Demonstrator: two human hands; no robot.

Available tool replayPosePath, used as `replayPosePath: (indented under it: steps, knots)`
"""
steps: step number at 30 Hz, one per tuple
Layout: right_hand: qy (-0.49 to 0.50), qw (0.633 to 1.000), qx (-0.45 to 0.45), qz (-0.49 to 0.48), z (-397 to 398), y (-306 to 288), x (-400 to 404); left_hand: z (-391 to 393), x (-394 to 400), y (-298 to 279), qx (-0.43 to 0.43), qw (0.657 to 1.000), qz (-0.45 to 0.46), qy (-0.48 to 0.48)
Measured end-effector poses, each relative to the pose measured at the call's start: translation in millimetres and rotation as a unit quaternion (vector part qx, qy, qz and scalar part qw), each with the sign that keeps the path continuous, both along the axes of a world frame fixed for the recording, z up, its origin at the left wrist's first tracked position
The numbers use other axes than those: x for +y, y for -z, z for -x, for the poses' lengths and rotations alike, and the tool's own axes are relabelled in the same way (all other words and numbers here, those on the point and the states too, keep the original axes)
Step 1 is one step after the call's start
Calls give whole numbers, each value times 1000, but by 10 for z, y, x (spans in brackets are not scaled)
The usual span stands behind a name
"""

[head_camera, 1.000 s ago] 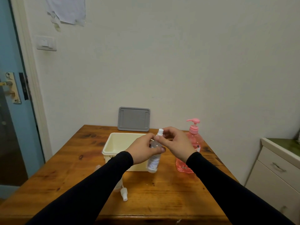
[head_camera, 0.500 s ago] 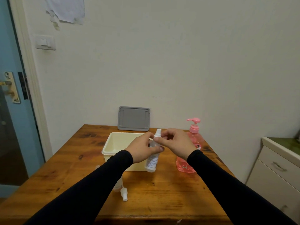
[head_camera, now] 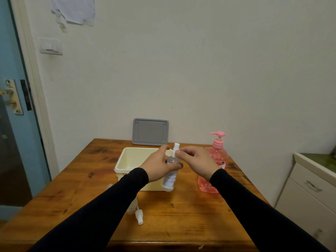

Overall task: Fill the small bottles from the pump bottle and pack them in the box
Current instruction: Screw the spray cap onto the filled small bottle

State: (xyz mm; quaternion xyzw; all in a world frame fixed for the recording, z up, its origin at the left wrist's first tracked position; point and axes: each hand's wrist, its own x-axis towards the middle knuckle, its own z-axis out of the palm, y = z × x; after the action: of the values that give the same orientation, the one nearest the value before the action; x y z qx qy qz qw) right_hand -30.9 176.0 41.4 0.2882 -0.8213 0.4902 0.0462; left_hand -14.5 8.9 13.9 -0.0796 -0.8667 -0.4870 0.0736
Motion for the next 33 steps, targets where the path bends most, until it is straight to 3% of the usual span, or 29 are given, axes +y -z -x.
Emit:
replayPosePath:
  steps: [5, 10, 15, 21, 28, 33]
  knots:
    - [26, 1000, -6, -6, 27, 5, 20, 18, 34, 31, 0, 1000, 12, 5]
    - [-28, 999, -26, -14, -10, -14, -5, 4, 38, 21, 6, 1000, 13, 18]
    - [69, 997, -9, 15, -3, 45, -80, -10, 77, 38, 18, 1000, 17, 17]
    - [-59, 997, -40, 4, -14, 21, -9, -17, 44, 4, 9, 1000, 2, 13]
    - [45, 998, -20, 33, 20, 82, -52, 2, 100, 46, 8, 1000, 10, 10]
    - [-70, 993, -82, 47, 14, 66, -1, 4, 67, 23, 0, 1000, -2, 10]
